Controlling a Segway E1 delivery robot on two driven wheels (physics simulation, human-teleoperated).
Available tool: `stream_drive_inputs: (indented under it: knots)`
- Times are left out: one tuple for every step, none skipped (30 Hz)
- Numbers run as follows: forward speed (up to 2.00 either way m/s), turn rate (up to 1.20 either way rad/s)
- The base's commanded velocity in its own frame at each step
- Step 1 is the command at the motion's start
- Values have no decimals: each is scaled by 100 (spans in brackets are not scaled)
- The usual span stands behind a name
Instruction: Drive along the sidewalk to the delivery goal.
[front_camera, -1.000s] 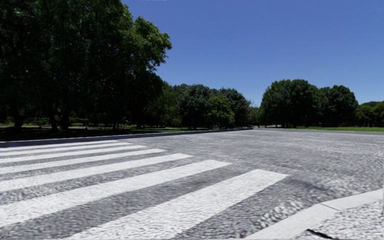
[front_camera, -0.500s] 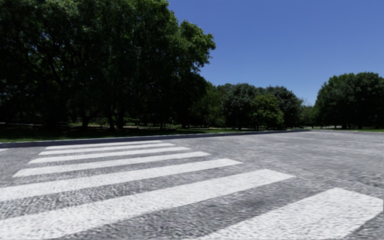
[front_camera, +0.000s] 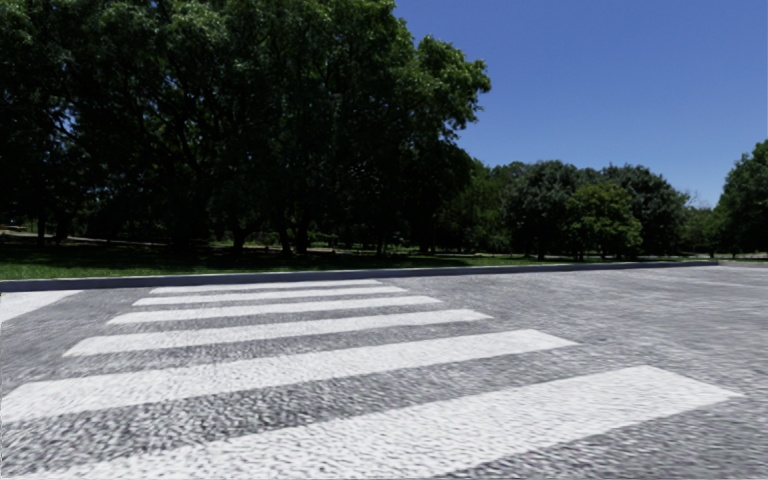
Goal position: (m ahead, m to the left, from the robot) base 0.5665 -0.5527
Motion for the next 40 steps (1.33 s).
stream_drive_inputs:
  knots:
    - [101,0]
    - [101,0]
    - [101,0]
    - [101,0]
    - [101,0]
    - [101,0]
    - [101,0]
    - [100,0]
    - [92,0]
    - [5,0]
    - [0,0]
    - [0,0]
    - [0,0]
    - [0,0]
    - [0,0]
    - [0,0]
    - [0,0]
    - [0,0]
    - [0,0]
    - [0,0]
    - [0,0]
    - [0,0]
    - [0,0]
    - [0,0]
    - [0,0]
    - [0,0]
    - [0,0]
    - [0,0]
    - [0,0]
    - [0,0]
    - [0,0]
    - [0,0]
    - [0,0]
    - [0,0]
    - [0,0]
    - [0,0]
    - [0,0]
    - [0,0]
    - [0,0]
    - [0,0]
